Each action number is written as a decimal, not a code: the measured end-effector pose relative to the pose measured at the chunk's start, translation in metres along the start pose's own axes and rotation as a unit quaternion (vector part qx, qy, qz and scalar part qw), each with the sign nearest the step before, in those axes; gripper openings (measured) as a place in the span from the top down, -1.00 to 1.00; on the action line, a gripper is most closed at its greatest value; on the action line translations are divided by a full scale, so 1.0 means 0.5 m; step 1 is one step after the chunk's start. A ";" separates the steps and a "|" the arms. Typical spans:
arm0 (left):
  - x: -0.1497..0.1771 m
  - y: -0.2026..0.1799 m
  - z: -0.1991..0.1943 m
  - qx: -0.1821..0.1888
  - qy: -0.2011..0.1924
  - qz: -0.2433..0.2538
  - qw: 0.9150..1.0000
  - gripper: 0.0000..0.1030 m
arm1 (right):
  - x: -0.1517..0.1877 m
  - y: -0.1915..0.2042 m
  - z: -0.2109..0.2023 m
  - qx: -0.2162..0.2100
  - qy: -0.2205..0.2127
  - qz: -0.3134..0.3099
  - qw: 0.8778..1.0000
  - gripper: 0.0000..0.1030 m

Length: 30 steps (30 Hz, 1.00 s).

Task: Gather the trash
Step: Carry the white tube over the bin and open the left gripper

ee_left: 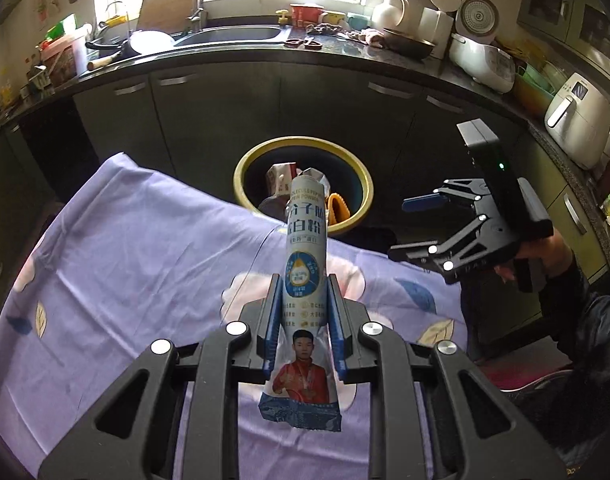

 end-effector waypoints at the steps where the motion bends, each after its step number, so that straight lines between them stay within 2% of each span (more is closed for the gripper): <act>1: -0.026 -0.010 0.027 0.003 0.006 0.008 1.000 0.60 | 0.002 -0.010 0.000 0.002 0.000 0.001 1.000 -0.67; 6: -0.139 -0.051 0.154 0.021 0.036 0.024 0.999 0.60 | 0.023 -0.068 -0.006 0.010 0.002 0.015 1.000 -0.67; 10: -0.216 -0.072 0.267 0.043 0.063 -0.001 0.997 0.60 | 0.045 -0.124 -0.011 0.019 0.006 0.040 0.999 -0.67; 15: -0.275 -0.086 0.392 0.036 0.078 -0.042 0.995 0.59 | 0.066 -0.175 -0.009 0.027 0.014 0.065 0.997 -0.67; 18: -0.294 -0.081 0.456 0.021 0.086 -0.073 0.993 0.44 | 0.068 -0.187 -0.008 0.028 0.015 0.070 0.997 -0.67; 19: -0.299 -0.081 0.465 0.016 0.084 -0.080 0.993 0.20 | 0.067 -0.188 -0.008 0.027 0.015 0.070 0.997 -0.67; 20: -0.302 -0.080 0.468 0.013 0.077 -0.085 0.993 0.06 | 0.067 -0.187 -0.009 0.026 0.013 0.069 0.997 -0.67; 24: -0.297 -0.060 0.417 0.025 0.051 -0.114 0.992 0.05 | 0.068 -0.175 -0.018 0.022 0.008 0.064 0.998 -0.67; 27: -0.269 -0.052 0.320 0.024 0.006 -0.128 0.991 -0.03 | 0.067 -0.156 -0.022 0.019 0.006 0.057 0.998 -0.67; 30: -0.210 -0.043 0.207 0.010 -0.046 -0.138 0.989 -0.34 | 0.066 -0.129 -0.027 0.013 0.002 0.049 0.999 -0.68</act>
Point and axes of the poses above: each gripper's, at about its wrist camera, not at the fingertips, and z roughly the way its jaws point, y to its left, x to its underside, the point moved 3 cm from there along z, roughly the way its jaws point, and after that the axes turned 11 degrees about -z, right-handed, at the moved point
